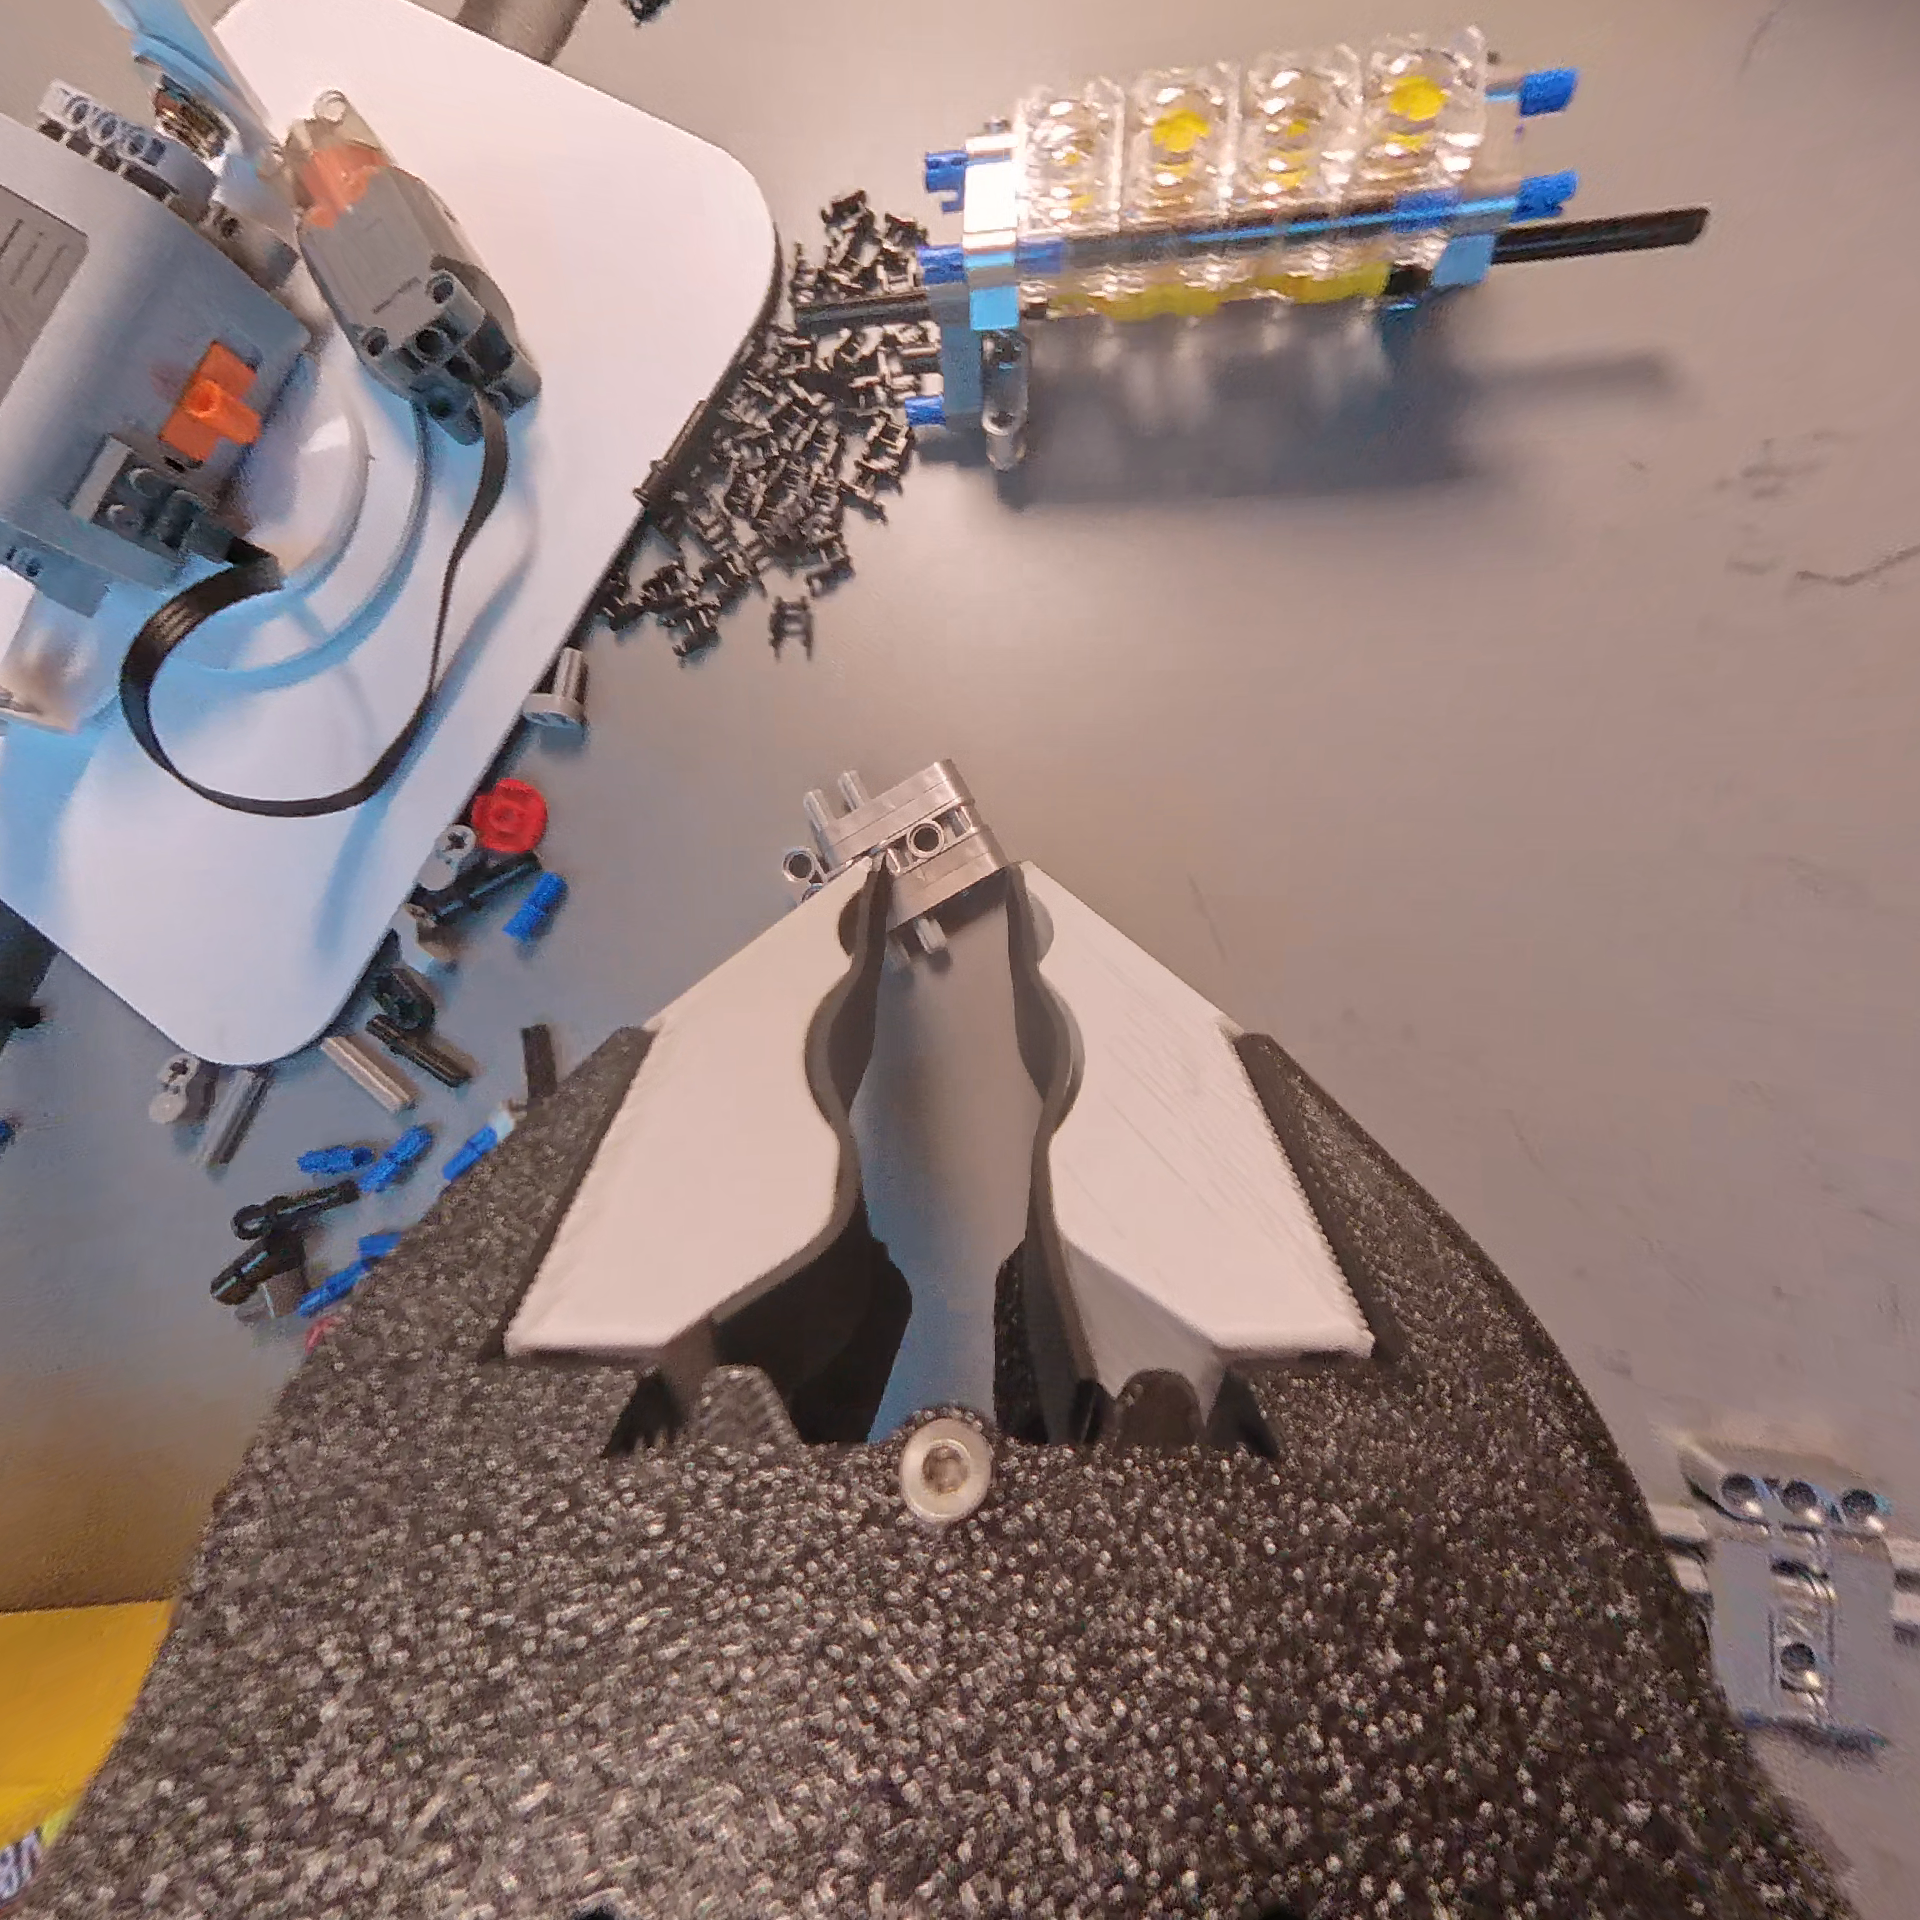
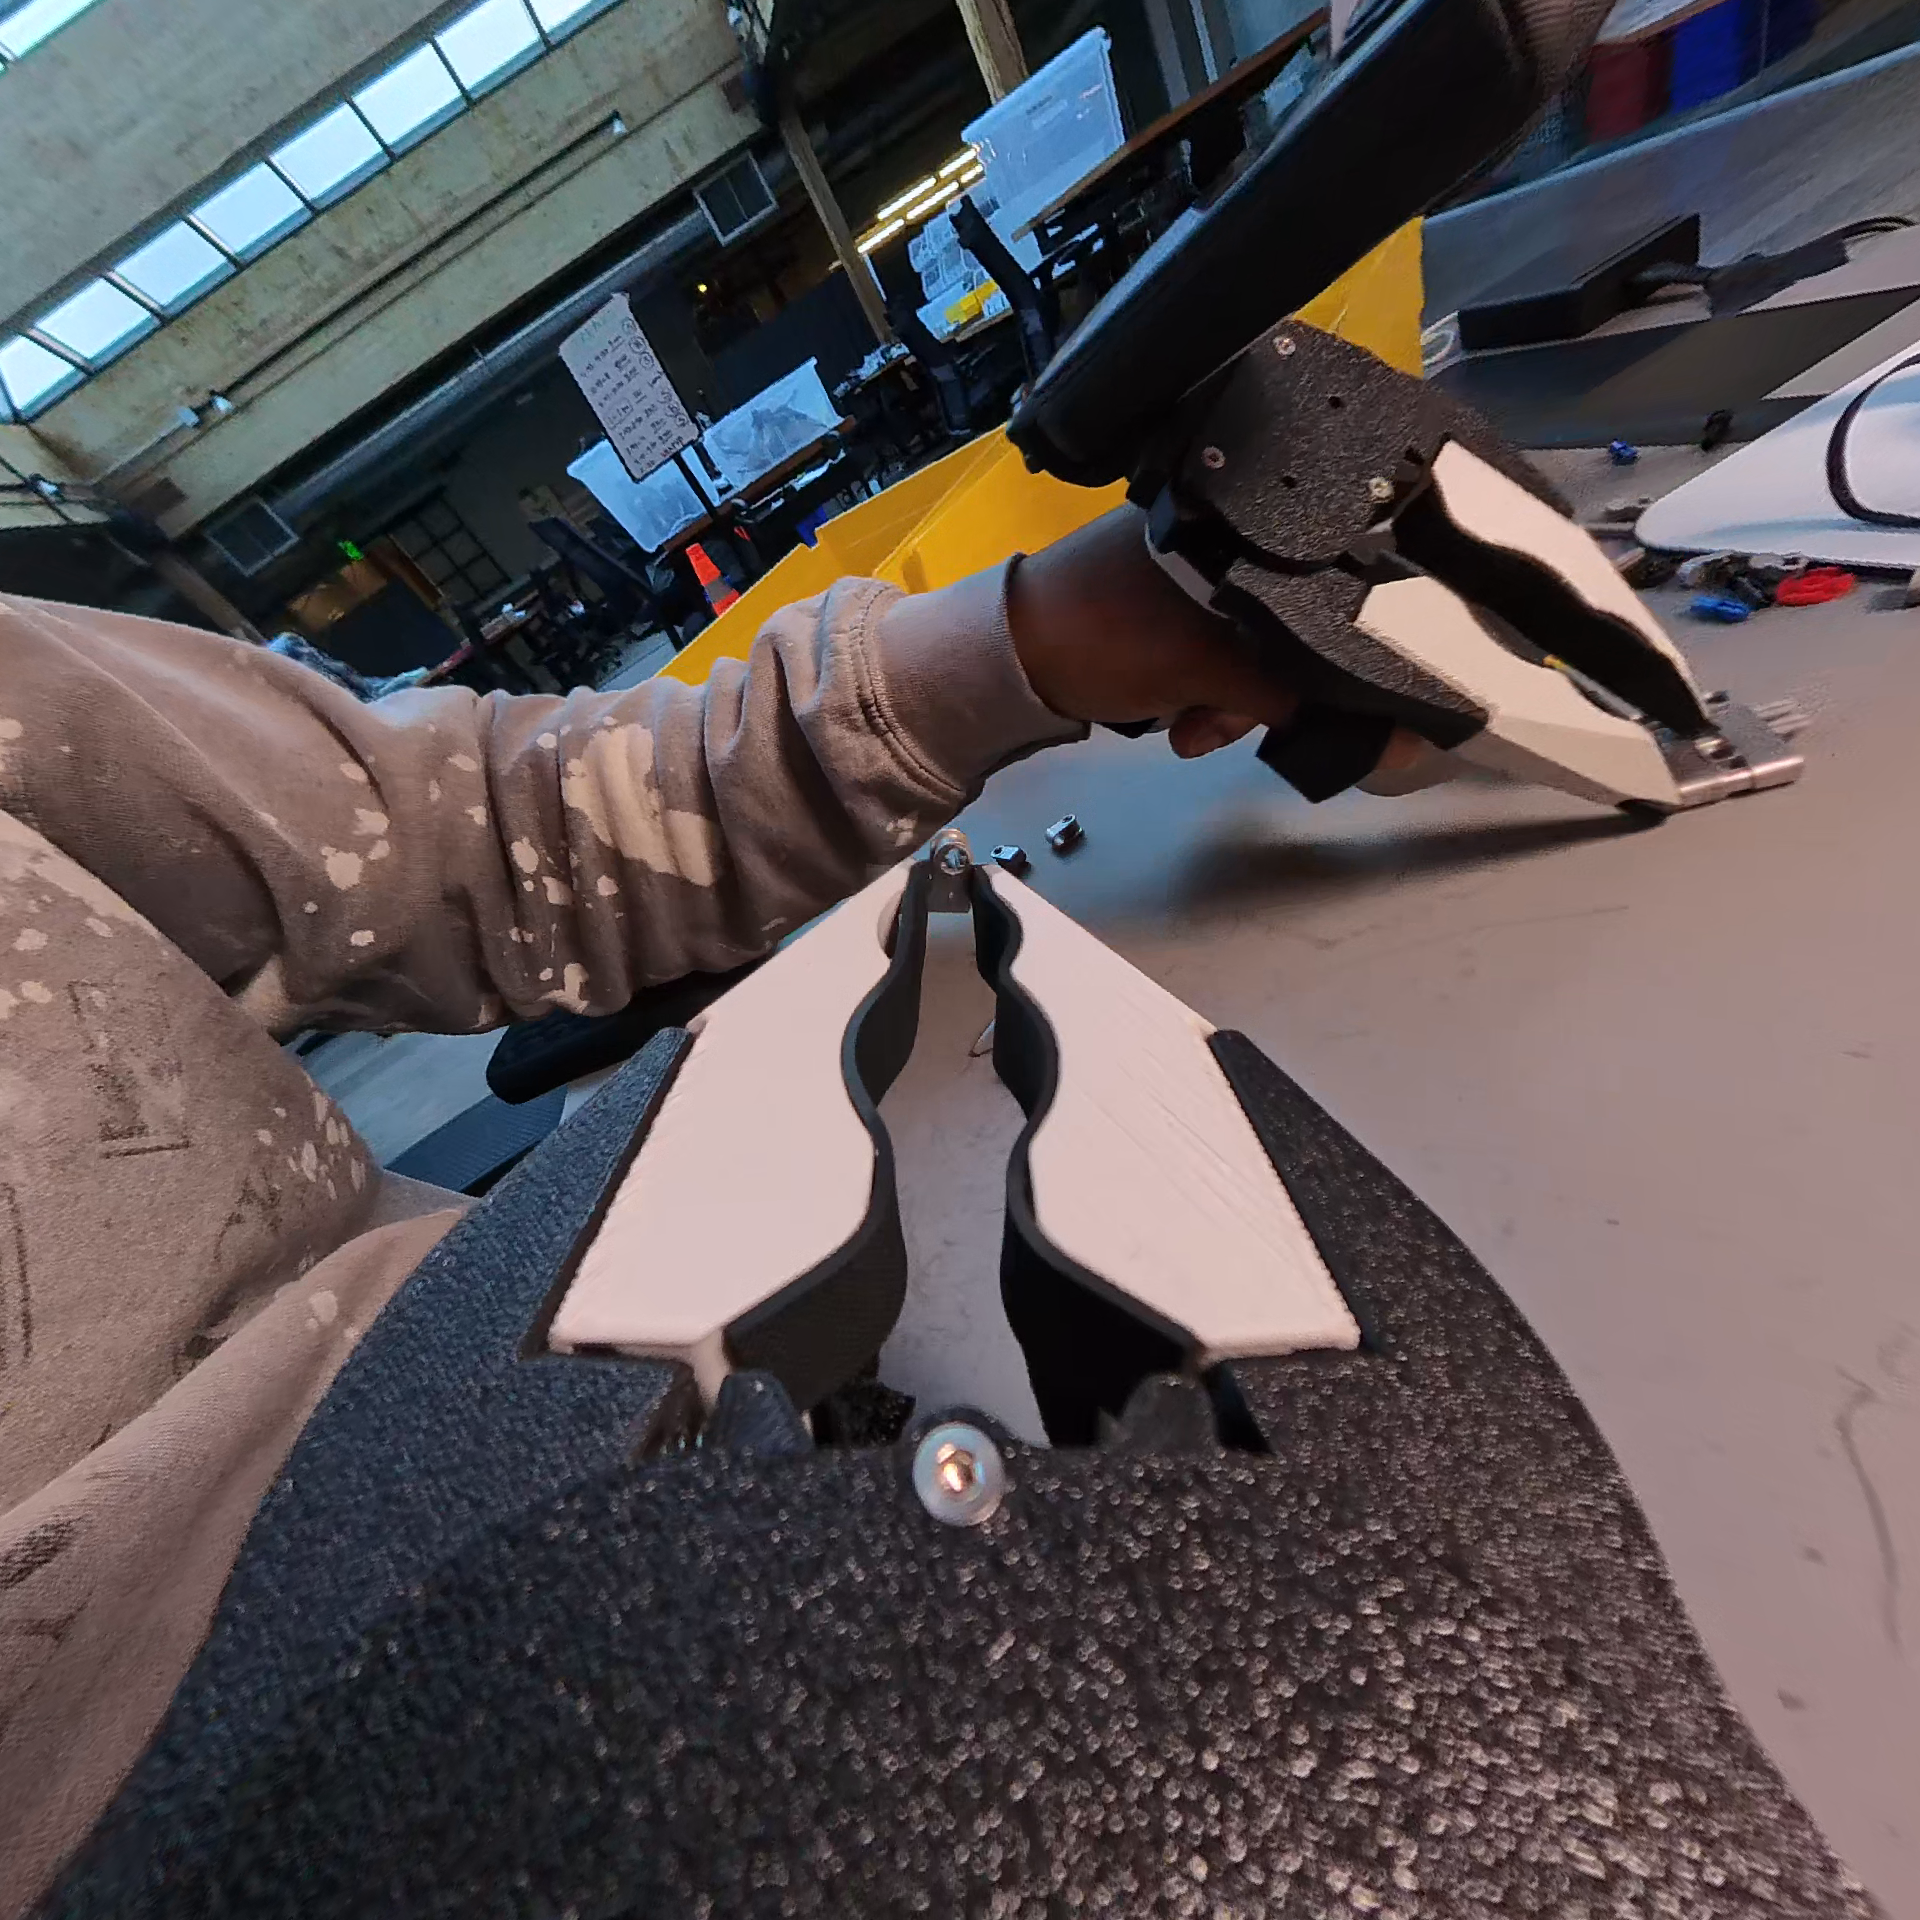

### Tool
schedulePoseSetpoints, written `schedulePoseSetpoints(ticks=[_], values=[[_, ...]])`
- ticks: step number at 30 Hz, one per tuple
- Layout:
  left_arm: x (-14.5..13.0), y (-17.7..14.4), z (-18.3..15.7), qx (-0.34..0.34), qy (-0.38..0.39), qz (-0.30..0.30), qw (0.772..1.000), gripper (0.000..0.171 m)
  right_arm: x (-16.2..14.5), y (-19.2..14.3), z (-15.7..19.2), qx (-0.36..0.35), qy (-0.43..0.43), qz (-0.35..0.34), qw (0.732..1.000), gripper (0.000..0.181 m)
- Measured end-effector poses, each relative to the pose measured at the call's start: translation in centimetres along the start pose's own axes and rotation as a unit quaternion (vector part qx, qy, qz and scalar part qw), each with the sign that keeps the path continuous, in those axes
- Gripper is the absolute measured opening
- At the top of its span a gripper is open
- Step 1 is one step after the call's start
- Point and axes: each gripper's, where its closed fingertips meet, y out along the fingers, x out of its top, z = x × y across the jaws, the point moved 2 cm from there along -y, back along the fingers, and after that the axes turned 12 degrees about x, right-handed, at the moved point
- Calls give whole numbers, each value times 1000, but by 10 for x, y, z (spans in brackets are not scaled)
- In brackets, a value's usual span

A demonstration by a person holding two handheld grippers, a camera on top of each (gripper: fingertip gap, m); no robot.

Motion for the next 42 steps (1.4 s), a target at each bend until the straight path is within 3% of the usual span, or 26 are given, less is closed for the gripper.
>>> schedulePoseSetpoints(ticks=[3, 10, 14, 18, 24, 28, 31, 35, 38, 42], values=[[-7, -19, -11, -15, 16, -21, 1000, 33, 0, 0, 0, -2, -2, 1, 1000, 7], [-36, -71, -18, -37, -2, -45, 998, 34, -1, 1, 1, -2, -2, 5, 1000, 7], [-51, -102, -45, -110, -47, -58, 991, 36, -4, 3, 0, -5, -4, 11, 1000, 7], [-60, -129, -79, -183, -85, -73, 977, 49, -5, 3, -2, -10, -3, 14, 1000, 7], [-85, -126, -106, -149, -10, -36, 988, 56, -9, 4, -6, -19, -8, 26, 999, 7], [-91, -117, -111, -122, 33, -21, 992, 43, -12, 3, -12, -23, 7, 26, 999, 7], [-88, -114, -112, -117, 36, -24, 992, 24, -9, -1, -16, -21, 23, 9, 999, 7], [-87, -114, -113, -113, 51, -33, 992, 23, -8, -3, -18, -19, 34, 2, 999, 7], [-89, -119, -122, -146, 92, -55, 983, 23, -9, -1, -17, -16, 34, 7, 999, 7], [-94, -135, -151, -228, 172, -92, 954, 24, -16, 2, -14, -4, 45, 29, 999, 6]])
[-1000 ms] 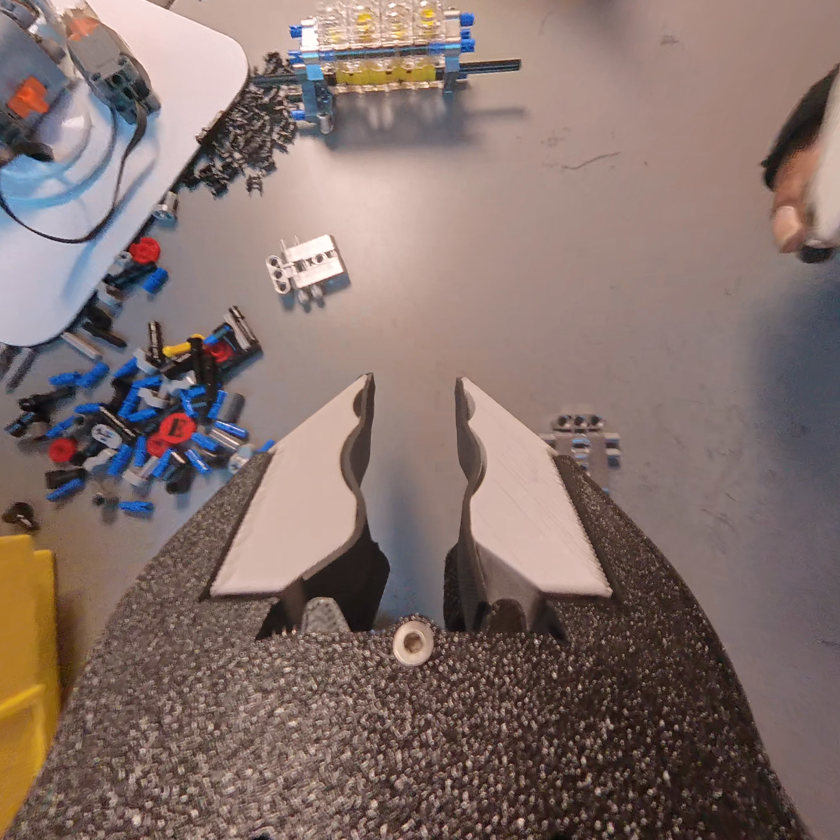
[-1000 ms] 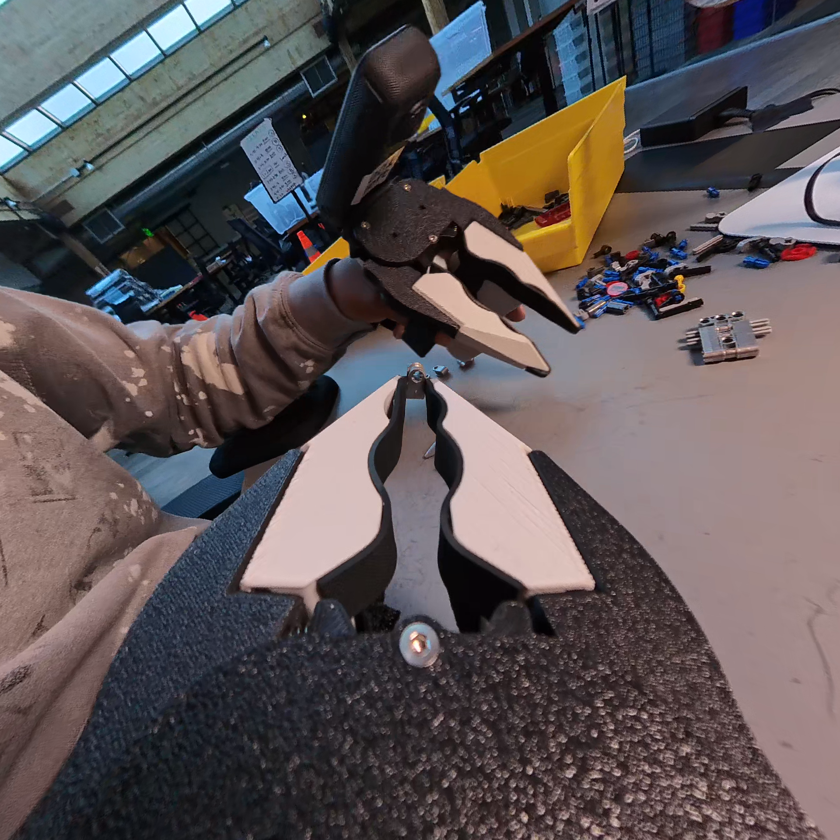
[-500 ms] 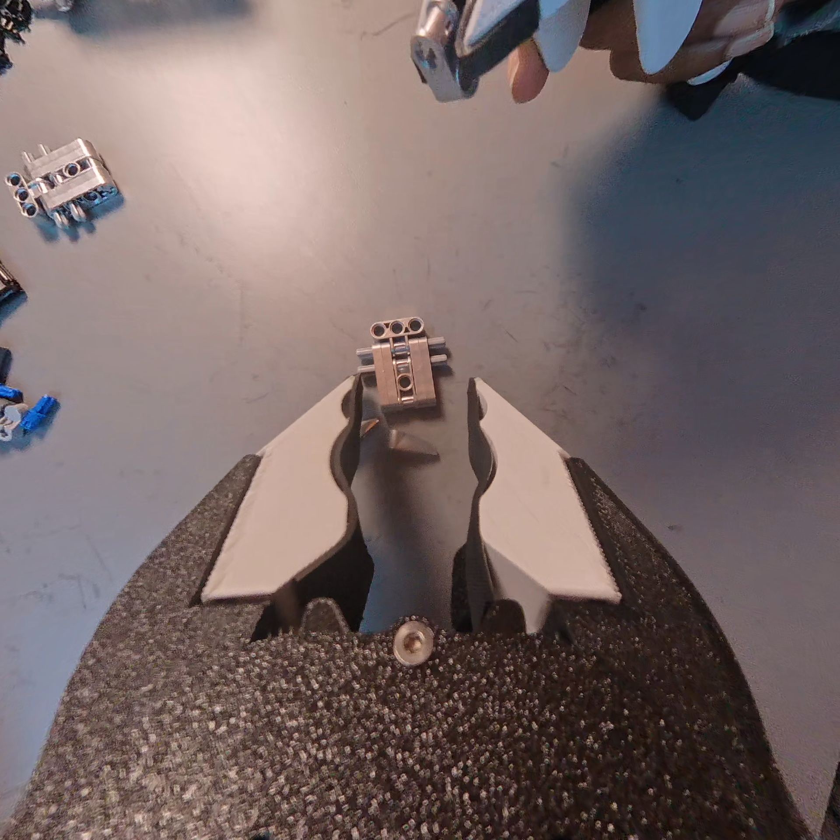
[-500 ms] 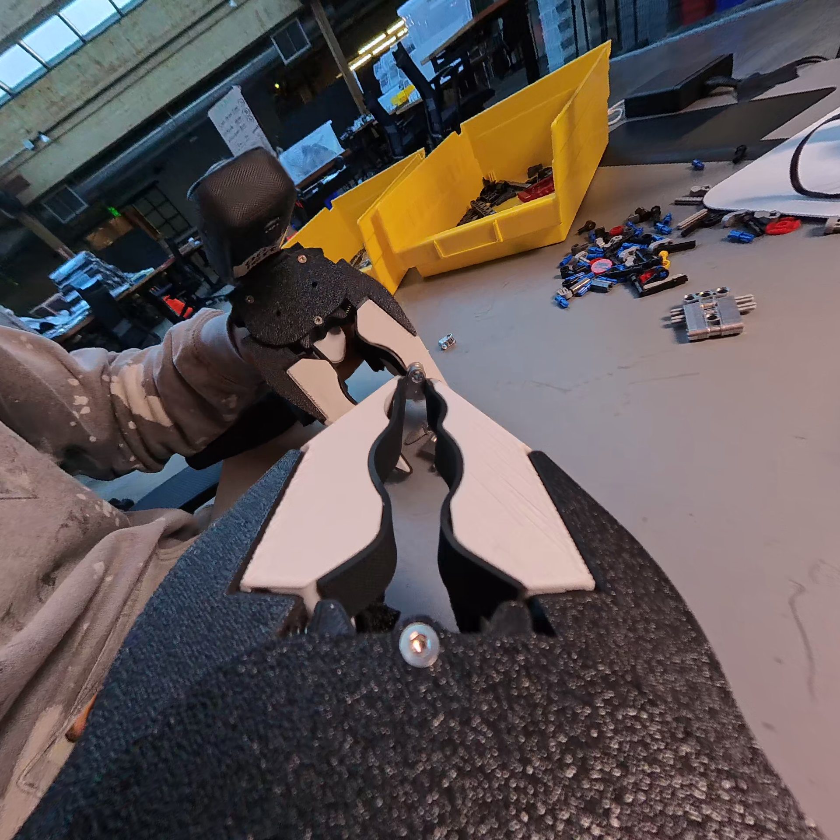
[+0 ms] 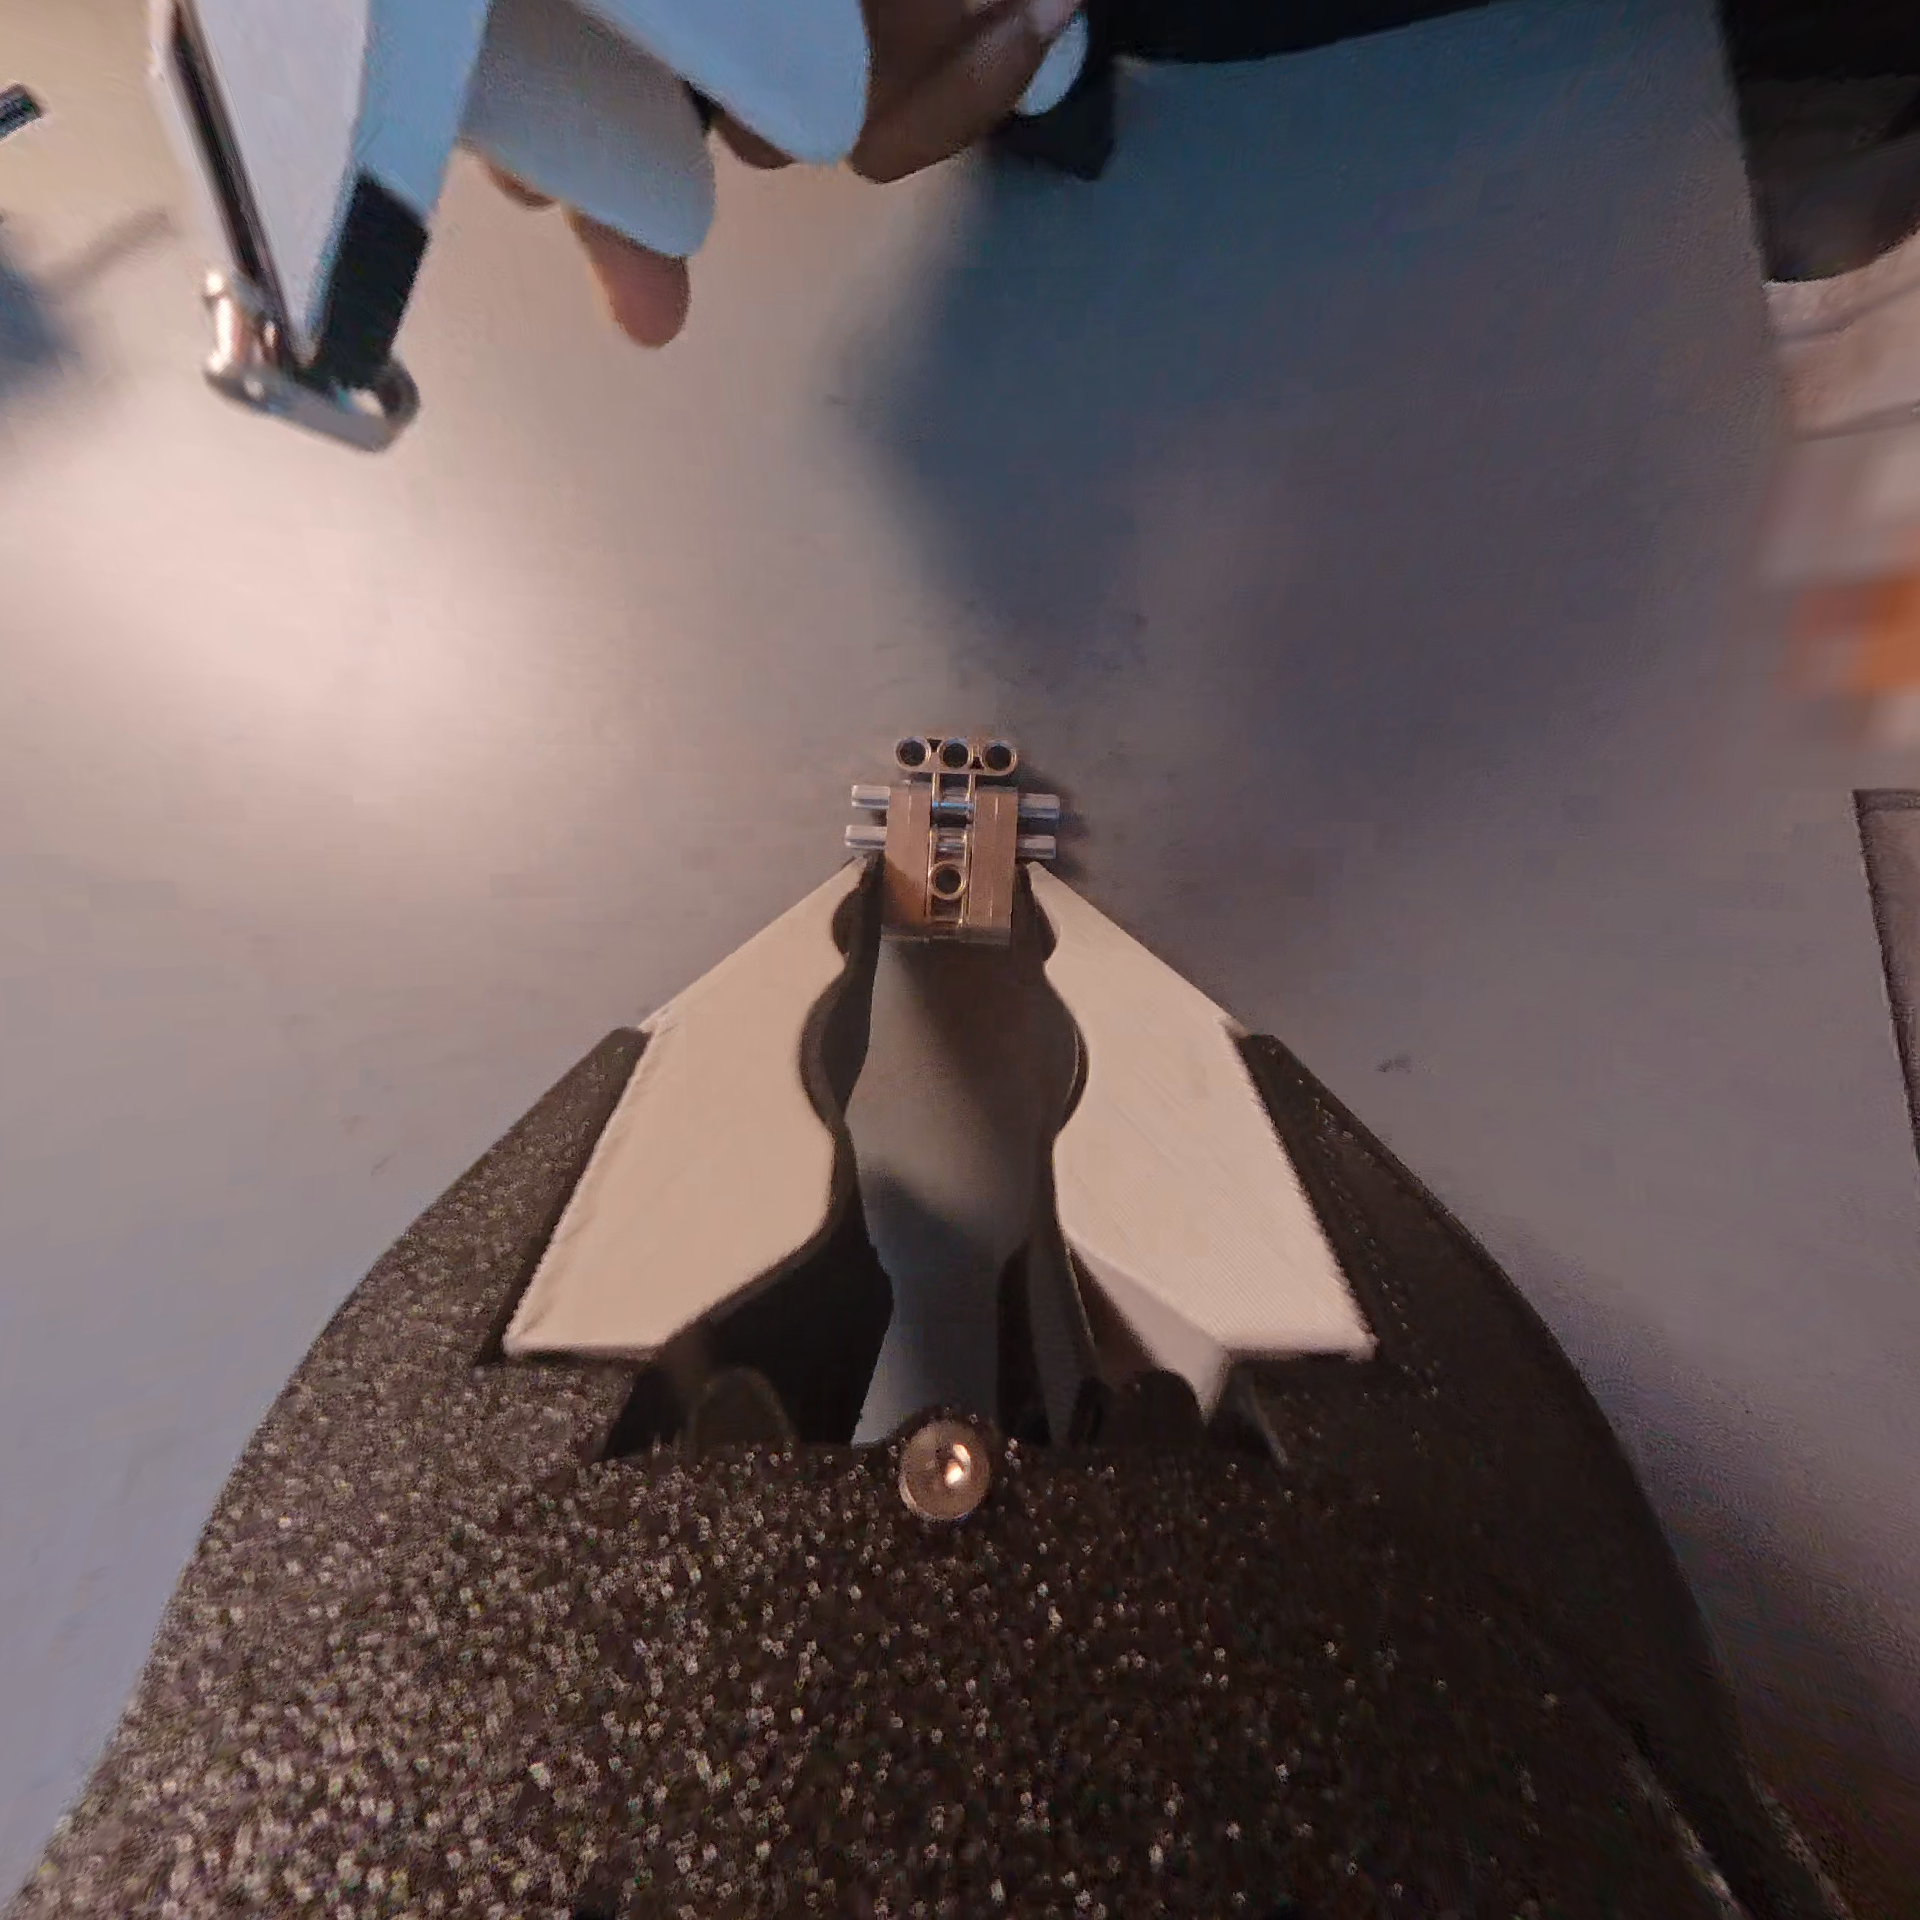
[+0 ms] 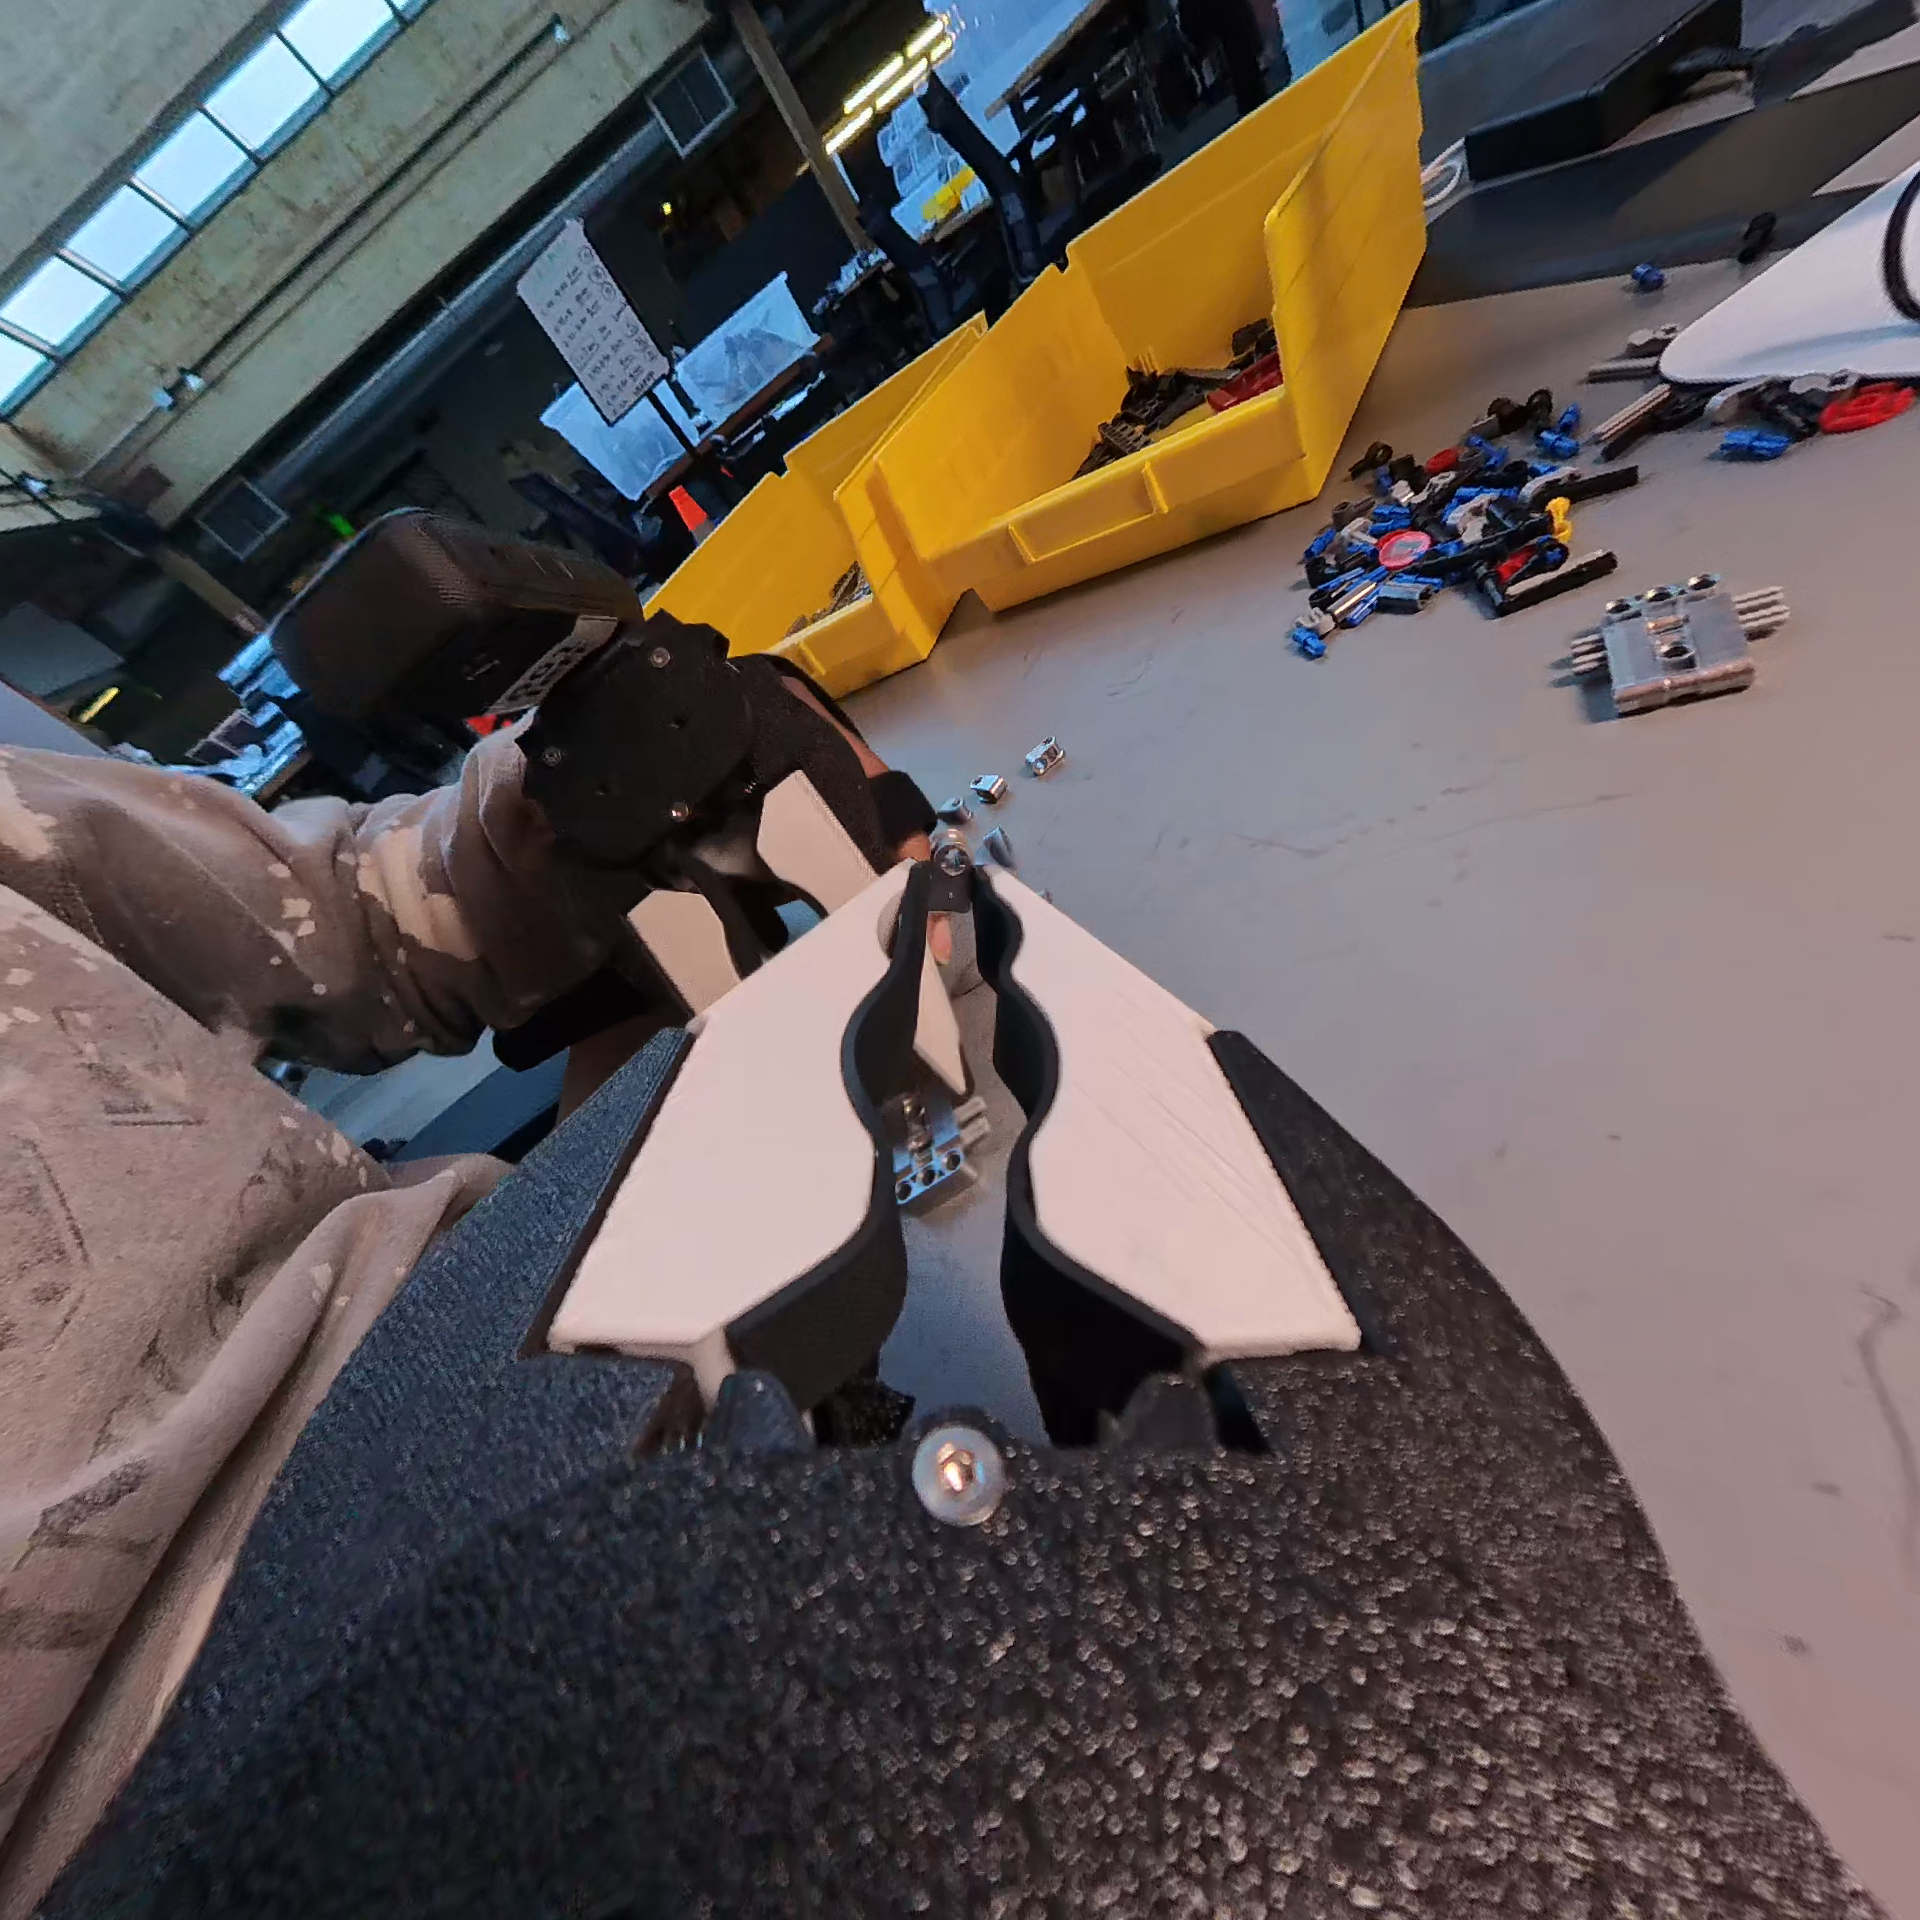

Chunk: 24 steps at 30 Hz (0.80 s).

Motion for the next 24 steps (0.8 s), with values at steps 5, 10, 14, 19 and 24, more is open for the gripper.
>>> schedulePoseSetpoints(ticks=[5, 10, 14, 19, 24], values=[[6, 2, -10, -22, 16, -10, 1000, 26, -19, 5, 1, 11, 22, 65, 998, 6], [7, -4, -4, -11, -37, -24, 999, 29, -25, 5, -2, 12, 33, 92, 995, 6], [5, -10, 0, 8, -150, -3, 989, 29, -25, 5, -6, 8, 28, 107, 994, 6], [4, -7, -7, 31, -248, -2, 968, 36, -33, 7, -7, 23, 15, 171, 985, 7], [4, 1, -9, 73, -205, 12, 976, 33, -42, 7, -7, 49, -2, 229, 972, 7]])
